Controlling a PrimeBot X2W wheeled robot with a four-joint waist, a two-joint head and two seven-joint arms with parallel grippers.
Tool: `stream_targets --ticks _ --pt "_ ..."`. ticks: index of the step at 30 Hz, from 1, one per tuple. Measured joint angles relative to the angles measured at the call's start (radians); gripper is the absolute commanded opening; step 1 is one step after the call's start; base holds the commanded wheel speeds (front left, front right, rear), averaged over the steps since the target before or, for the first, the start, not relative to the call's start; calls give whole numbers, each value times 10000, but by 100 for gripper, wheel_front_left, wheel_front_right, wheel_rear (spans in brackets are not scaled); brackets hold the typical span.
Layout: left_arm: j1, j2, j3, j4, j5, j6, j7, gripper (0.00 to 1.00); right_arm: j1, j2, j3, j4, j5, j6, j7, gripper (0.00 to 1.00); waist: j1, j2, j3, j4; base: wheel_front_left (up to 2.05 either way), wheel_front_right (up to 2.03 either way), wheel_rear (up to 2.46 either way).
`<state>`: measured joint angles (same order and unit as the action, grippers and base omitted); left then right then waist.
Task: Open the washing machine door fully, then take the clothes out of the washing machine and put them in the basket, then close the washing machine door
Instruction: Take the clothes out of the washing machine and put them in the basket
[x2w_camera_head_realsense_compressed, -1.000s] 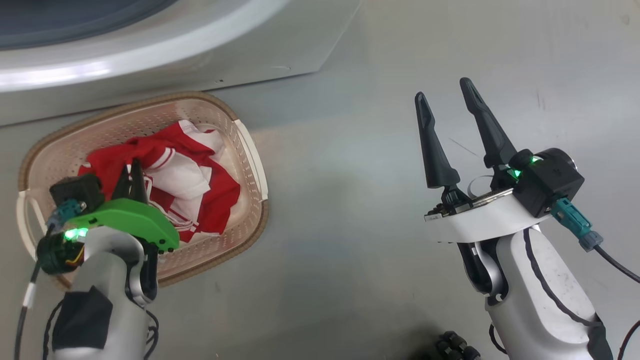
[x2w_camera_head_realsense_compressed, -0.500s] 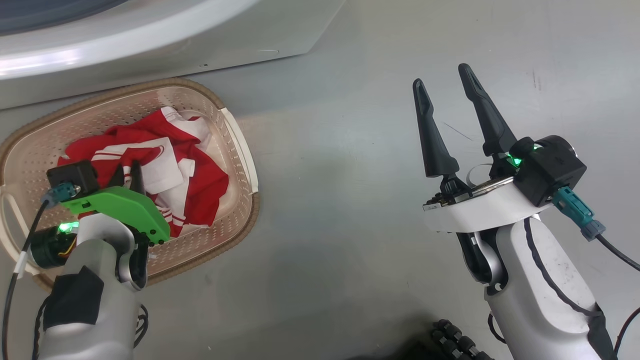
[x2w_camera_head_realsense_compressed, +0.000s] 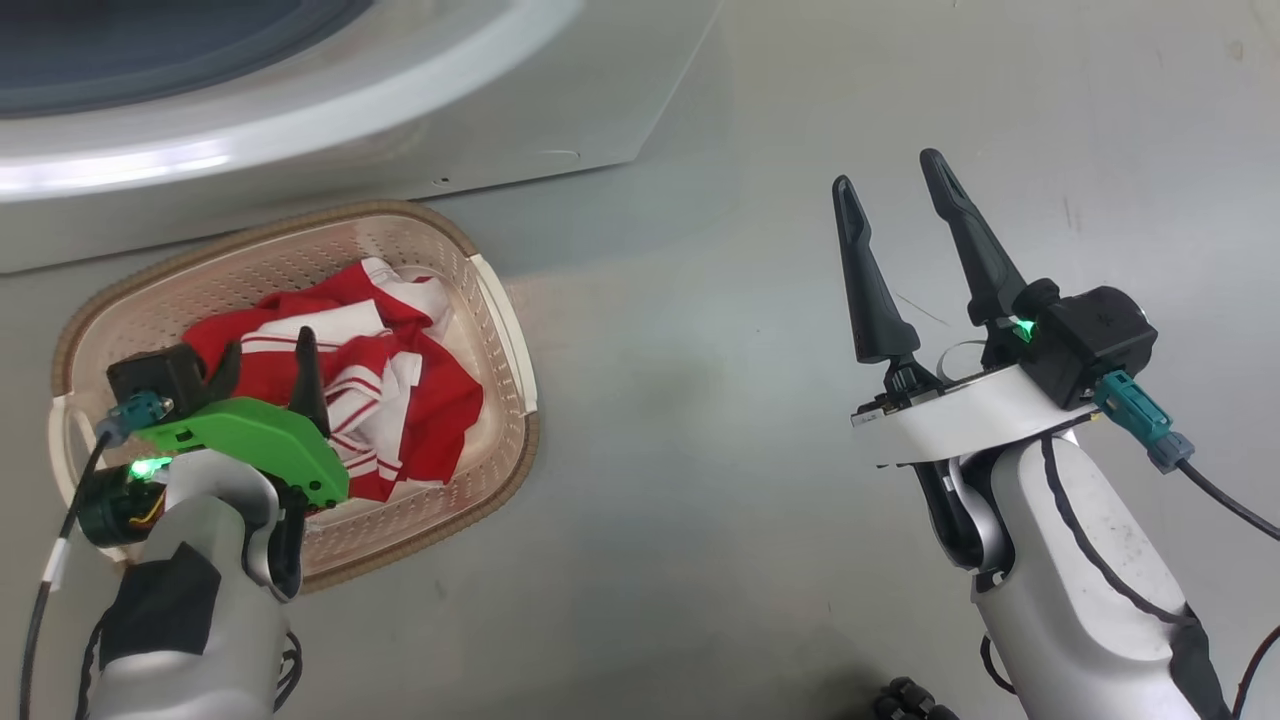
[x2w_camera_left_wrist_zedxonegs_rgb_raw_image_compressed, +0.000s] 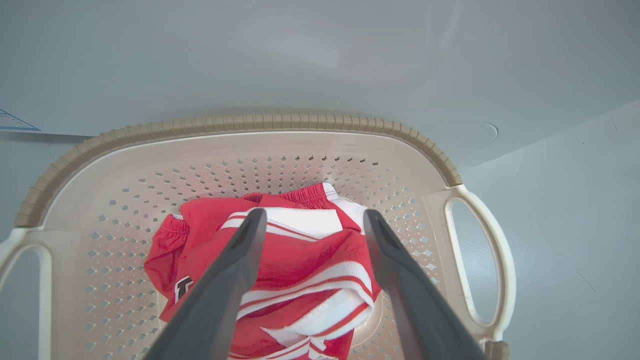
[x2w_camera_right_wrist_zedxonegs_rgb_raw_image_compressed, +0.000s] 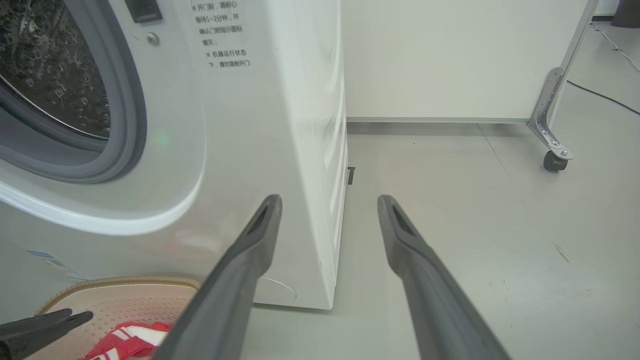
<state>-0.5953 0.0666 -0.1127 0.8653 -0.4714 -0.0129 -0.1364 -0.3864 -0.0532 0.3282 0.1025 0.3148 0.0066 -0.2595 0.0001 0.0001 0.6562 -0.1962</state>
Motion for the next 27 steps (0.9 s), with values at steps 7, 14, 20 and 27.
stream_targets --ticks 7,14,20,27 --pt "14 -167 -230 -146 155 -324 -867 100 125 0 -274 272 -125 0 0 100 0 0 -688 217 0 0 0" --pt "261 -199 -353 -723 251 -462 -1116 100 536 -2 -336 579 -157 10 0 100 0 0 -1447 535 0 0 0" --pt "715 -207 -535 -1618 644 -491 -1156 100 966 0 -399 832 -157 12 0 100 -1 0 -2155 798 0 0 0" --pt "1345 -190 -529 -3342 1179 -449 -1156 100 1449 -21 -583 1022 -186 12 0 100 -1 0 -3021 1053 0 0 0"
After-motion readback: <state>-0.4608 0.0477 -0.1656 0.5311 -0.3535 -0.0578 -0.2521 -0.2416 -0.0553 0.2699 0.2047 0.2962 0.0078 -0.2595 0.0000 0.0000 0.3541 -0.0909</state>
